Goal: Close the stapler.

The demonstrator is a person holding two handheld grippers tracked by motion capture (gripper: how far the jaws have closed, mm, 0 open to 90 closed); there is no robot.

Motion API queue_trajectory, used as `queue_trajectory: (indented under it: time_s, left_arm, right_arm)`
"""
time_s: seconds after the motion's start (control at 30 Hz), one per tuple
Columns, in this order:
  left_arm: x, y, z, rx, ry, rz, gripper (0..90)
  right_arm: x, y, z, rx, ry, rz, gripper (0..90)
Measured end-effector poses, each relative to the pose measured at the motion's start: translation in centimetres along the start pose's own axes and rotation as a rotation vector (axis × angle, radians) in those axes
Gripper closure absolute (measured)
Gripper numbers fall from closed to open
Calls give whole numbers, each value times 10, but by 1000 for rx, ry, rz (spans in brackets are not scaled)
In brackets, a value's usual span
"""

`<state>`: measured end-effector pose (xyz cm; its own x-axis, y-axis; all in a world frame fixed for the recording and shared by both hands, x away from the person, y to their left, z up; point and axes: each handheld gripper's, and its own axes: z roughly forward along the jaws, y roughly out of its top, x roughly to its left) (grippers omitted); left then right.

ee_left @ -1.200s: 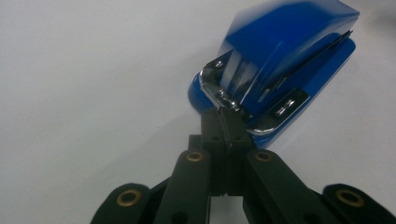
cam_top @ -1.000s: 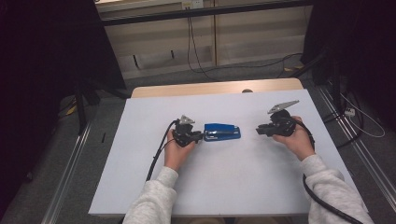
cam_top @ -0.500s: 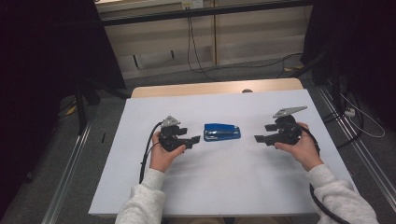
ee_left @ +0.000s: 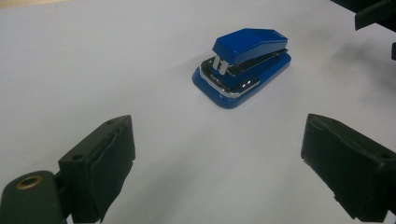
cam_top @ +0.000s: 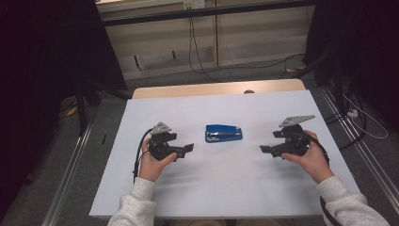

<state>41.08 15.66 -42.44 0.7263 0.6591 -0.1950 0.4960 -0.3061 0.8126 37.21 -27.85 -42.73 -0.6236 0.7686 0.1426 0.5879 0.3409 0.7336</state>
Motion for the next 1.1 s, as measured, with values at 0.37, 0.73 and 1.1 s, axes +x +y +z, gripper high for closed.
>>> queue_trajectory:
  time_s: [0.37,0.73,1.1]
  left_arm:
    - [6,-10,-24,-25,25,-13,84]
    - [11,-21,-45,-38,49,-11,83]
    - [15,-33,-61,-41,68,-18,77]
  right_arm:
    - [6,-12,-16,-6,-23,-8,106]
    - [13,-24,-23,2,-8,4,96]
    - [15,-32,-29,14,-7,0,96]
